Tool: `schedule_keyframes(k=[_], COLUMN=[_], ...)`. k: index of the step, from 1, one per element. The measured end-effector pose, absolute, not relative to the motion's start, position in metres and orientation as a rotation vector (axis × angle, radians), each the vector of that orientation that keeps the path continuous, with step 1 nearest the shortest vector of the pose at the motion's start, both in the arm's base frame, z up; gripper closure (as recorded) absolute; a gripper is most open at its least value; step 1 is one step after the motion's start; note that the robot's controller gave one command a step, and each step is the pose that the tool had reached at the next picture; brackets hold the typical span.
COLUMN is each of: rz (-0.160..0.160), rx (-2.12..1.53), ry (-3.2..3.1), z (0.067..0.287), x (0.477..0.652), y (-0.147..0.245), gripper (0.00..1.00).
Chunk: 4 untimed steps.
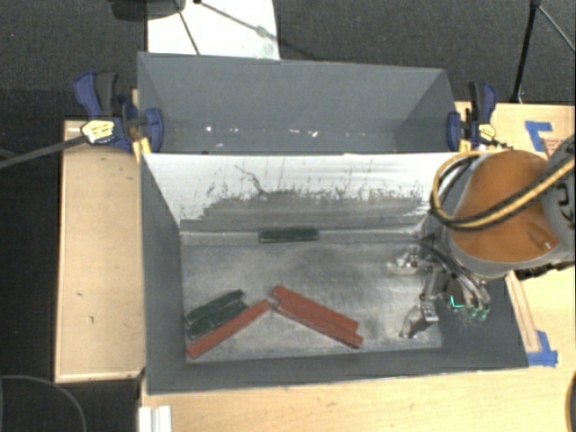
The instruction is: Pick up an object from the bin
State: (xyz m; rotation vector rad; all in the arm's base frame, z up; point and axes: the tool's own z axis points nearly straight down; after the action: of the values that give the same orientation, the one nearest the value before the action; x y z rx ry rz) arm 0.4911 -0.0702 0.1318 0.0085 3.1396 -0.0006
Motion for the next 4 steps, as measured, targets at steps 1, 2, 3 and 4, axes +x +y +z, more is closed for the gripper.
schedule_keyframes(k=[1,2,3,4], rz=[0.001,0.000,0.003,0.004], rx=[0.133,-0.003,0.457,0.454], ry=[3.136,3.141,3.103,3.088], z=[0.099,0.094,0.074,0.075], x=[0.485,0.503,0.506,0.510], y=[-0.043,-0.032,0.028,0.027], gripper=[0.00,0.00,1.00,0.00])
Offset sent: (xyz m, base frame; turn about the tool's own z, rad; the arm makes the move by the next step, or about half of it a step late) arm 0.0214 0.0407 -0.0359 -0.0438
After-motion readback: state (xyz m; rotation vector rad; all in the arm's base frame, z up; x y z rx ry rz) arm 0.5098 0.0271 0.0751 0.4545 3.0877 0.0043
